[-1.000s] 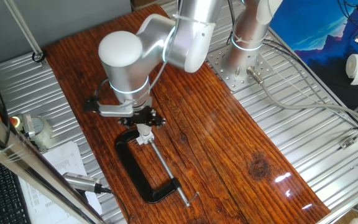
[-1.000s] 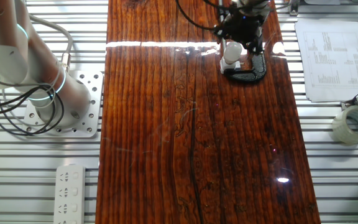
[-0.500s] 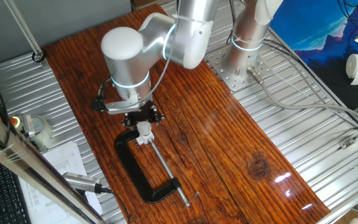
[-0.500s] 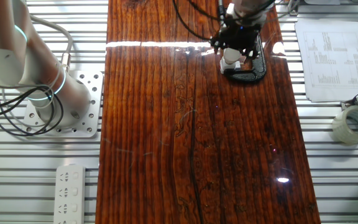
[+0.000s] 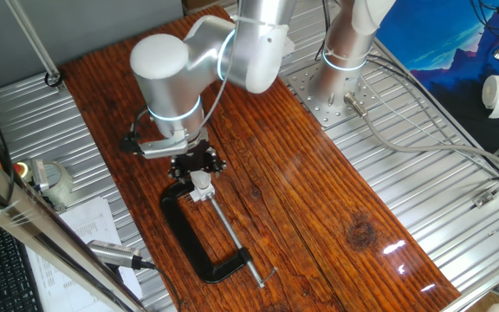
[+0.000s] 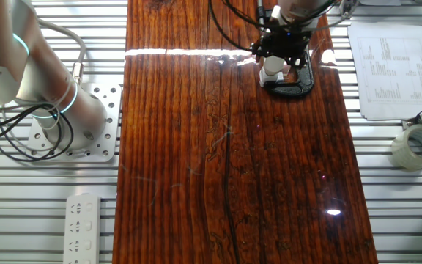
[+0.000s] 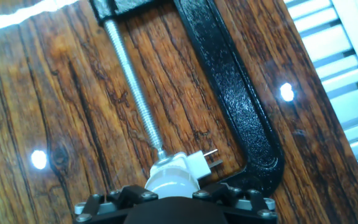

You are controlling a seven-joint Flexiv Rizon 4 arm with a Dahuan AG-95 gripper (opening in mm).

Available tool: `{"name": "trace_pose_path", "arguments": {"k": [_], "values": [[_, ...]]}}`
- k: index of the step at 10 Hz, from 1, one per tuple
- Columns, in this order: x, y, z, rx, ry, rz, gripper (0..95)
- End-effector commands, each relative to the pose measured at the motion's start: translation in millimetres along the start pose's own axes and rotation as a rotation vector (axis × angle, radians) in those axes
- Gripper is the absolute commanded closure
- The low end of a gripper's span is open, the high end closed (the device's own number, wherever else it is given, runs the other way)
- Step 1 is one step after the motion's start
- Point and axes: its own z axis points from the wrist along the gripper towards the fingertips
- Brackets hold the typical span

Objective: Install the light bulb by rotating it

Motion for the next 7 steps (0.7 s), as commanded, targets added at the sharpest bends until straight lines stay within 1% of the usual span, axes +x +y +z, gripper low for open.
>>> {"name": "trace_pose_path", "arguments": {"k": [1, 7], "values": [[1.1, -0.5, 0.1, -0.011, -0.036, -0.005, 19.0], [0.6, -0.5, -0.6, -0.019, -0.054, 0.019, 19.0]]}}
